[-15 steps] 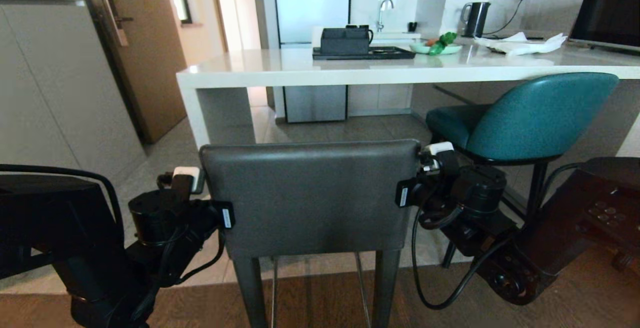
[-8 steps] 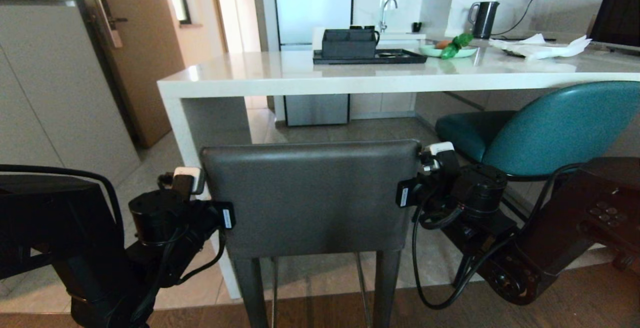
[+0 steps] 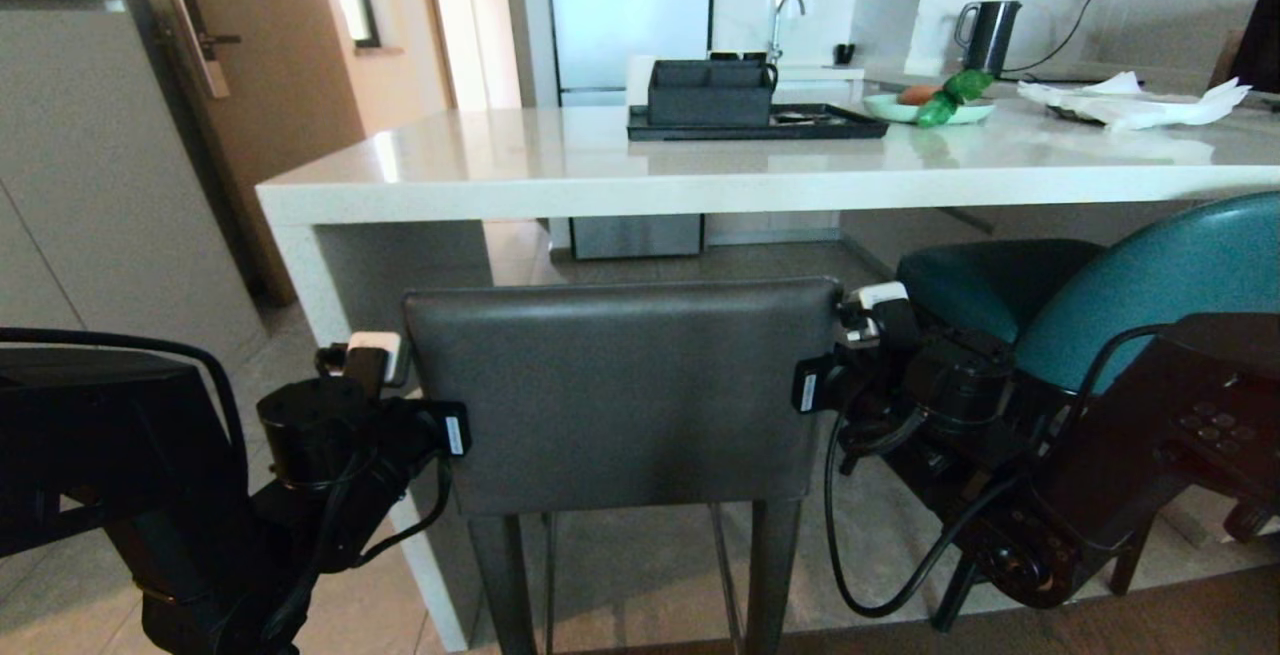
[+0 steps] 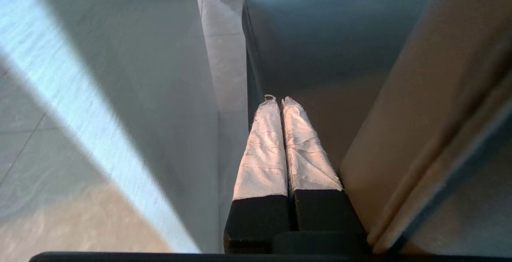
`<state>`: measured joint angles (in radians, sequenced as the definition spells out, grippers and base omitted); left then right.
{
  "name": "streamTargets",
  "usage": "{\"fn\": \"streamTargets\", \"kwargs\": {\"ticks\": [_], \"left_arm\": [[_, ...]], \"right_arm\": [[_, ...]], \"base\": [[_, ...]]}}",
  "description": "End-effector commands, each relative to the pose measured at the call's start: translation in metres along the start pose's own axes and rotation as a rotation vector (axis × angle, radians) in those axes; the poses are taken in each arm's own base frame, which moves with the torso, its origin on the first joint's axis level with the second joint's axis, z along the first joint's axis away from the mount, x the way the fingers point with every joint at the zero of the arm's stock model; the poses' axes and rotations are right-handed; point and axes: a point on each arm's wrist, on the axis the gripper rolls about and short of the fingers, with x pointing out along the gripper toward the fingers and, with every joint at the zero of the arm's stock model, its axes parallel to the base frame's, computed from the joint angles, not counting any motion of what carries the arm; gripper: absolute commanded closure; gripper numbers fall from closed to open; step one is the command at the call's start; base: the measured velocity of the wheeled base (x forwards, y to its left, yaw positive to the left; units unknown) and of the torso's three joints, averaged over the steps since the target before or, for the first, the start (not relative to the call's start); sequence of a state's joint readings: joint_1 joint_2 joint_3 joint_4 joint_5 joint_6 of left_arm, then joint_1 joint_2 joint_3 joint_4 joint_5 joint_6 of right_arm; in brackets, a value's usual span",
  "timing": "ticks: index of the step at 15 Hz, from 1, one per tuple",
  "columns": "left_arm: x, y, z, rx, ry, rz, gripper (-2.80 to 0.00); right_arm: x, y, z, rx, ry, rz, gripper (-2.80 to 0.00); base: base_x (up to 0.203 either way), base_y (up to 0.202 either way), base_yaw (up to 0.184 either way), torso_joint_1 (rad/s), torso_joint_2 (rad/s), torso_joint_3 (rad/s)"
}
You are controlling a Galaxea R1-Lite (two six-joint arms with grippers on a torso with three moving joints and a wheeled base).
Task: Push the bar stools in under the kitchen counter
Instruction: Push the gray chair back under the dining table
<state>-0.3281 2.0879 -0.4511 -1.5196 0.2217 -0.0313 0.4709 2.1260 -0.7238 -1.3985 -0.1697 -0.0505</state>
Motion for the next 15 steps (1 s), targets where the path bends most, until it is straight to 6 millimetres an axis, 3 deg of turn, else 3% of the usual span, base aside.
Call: {"fn": "streamTargets", "kwargs": {"ticks": [1,7,15], "left_arm": [[-0.001,0.000,0.004,-0.005,-0.019,0.000,0.00],[-0.003,0.000,0.006,-0.010,-0.025,0.000,0.00],[-0.023,0.004,0.009,-0.011,-0.008,-0.009,0.00]], "right_arm": [[0.000,0.001,0.002,0.000,-0.011,0.001,0.00],[0.000,0.003,0.002,0.002,-0.013,0.008,0.00],[-0.010,0.004,0.010,0.007,-0.020,0.013,0.00]], "base": [[0.187,0.000,0.002,0.006,0.01,0.006],[0.182,0.000,0.003,0.003,0.00,0.001],[0.008,0.000,0.000,0.002,0.00,0.000]]}}
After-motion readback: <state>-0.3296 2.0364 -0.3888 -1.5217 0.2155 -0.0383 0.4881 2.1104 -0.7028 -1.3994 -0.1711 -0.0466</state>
